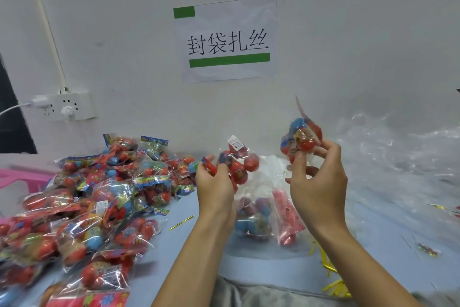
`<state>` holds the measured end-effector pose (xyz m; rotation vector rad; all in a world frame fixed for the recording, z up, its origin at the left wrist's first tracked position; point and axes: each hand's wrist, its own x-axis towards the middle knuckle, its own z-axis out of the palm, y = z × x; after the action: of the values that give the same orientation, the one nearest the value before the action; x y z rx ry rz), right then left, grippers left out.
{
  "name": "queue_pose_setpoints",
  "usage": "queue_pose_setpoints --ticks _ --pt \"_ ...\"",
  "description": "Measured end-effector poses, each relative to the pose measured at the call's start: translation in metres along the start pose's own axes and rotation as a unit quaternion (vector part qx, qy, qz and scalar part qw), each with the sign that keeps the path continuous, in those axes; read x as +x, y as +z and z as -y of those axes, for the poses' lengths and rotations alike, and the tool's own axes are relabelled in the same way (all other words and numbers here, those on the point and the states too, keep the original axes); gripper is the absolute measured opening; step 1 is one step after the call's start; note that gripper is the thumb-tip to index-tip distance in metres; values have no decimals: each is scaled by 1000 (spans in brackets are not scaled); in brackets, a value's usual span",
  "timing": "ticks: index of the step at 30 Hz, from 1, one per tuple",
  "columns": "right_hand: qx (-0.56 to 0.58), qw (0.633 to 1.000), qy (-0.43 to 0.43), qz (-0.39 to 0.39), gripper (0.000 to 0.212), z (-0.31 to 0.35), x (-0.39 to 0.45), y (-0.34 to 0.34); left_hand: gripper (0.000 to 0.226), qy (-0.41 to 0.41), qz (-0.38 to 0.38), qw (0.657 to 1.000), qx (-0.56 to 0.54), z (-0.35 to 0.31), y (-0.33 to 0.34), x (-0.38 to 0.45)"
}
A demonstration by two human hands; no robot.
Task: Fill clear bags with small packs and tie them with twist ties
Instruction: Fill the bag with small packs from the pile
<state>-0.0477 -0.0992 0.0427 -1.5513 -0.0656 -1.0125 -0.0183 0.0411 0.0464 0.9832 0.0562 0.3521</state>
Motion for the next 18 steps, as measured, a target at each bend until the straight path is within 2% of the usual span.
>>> queue_pose_setpoints --ticks 2,6,10,12,15,18 --pt "-6 999 -24 20 15 0 -3 4 5 3 3 1000 6 -1 1 0" --pt "-22 993 -40 112 16 -5 -12 10 15 -28 53 998 20 -1 7 -6" --pt "-56 983 -14 175 33 -8 -17 11 30 -6 121 993 -17 -1 13 -12" --pt "-61 979 -5 193 44 -8 -18 11 40 -9 160 987 -31 -4 15 -15" --pt "-46 977 3 209 59 -7 -20 10 32 -20 223 974 -43 -2 12 -17" --pt "-30 981 11 193 52 -6 -17 9 33 -36 234 967 -93 -2 8 -15"
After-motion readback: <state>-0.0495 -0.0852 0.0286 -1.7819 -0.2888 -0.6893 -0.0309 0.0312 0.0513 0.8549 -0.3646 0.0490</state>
